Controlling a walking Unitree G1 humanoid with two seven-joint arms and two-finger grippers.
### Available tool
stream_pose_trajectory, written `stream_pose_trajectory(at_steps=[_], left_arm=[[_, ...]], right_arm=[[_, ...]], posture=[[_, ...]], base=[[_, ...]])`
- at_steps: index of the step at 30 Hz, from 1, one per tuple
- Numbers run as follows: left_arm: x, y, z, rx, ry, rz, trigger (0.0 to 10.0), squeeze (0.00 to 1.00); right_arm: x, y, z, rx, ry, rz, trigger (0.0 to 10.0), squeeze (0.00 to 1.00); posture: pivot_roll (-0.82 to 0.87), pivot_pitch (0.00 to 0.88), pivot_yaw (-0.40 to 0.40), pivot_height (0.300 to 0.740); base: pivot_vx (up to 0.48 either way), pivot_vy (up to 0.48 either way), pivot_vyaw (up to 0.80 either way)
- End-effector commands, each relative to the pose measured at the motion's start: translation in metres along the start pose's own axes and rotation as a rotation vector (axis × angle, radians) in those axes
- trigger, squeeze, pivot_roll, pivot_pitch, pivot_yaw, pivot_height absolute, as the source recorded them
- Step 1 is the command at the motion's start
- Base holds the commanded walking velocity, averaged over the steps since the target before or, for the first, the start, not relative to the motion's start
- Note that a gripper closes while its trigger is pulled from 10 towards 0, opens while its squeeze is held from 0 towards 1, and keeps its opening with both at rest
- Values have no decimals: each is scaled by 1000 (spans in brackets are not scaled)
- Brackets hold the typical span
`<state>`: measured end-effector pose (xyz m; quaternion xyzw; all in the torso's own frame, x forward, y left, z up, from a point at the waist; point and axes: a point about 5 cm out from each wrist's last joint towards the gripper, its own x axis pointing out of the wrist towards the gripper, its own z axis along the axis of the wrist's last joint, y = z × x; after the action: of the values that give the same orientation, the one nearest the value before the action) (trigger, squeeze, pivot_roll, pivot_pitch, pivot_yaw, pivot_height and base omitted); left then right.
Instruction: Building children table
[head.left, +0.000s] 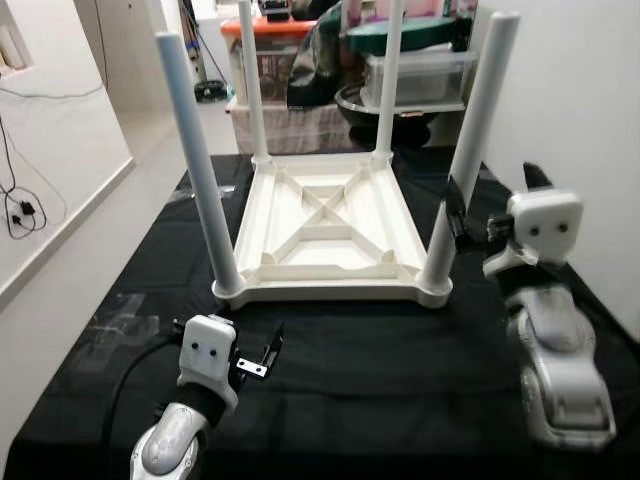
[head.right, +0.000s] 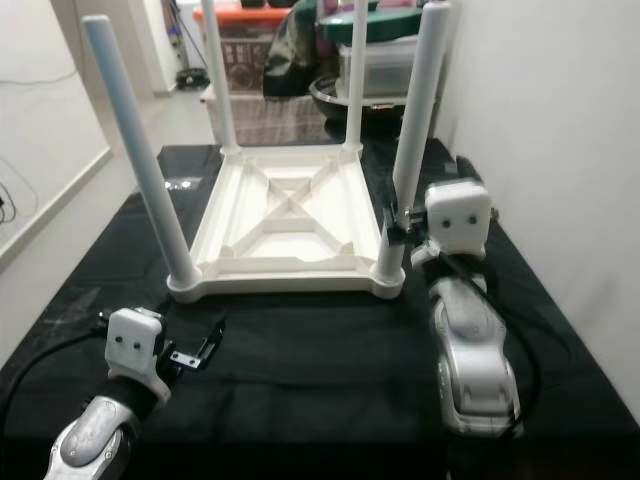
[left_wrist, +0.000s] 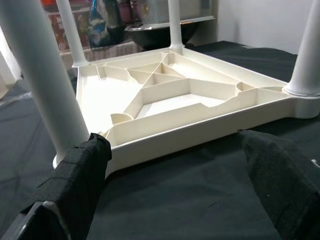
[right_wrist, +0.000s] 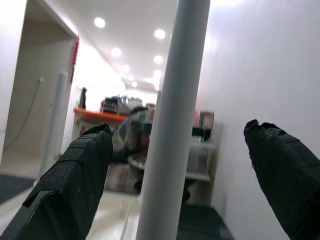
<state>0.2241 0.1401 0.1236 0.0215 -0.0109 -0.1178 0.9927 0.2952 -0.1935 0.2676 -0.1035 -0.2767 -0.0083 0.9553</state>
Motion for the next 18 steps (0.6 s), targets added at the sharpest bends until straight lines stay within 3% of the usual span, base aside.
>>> stream_pose_trajectory(at_steps=[1, 8, 14, 18], left_arm=[[2, 3, -1, 9, 1, 14, 10000, 0], [8, 6, 1, 3, -10, 31, 10000, 0], [12, 4, 2, 8, -19, 18, 10000, 0], [12, 3, 2, 6, -20, 16, 10000, 0]], right_arm=[[0, 2, -8, 33, 35, 2, 10000, 0], [3, 8, -15, 78, 71, -28, 10000, 0], [31, 5, -11, 122, 62, -58, 10000, 0], [40, -2, -7, 124, 49, -75, 10000, 0]], posture=[[63, 0, -42, 740], [62, 0, -39, 740], [68, 0, -50, 740], [71, 0, -57, 740]], base=[[0, 0, 0], [0, 0, 0], [0, 0, 0], [0, 0, 0]])
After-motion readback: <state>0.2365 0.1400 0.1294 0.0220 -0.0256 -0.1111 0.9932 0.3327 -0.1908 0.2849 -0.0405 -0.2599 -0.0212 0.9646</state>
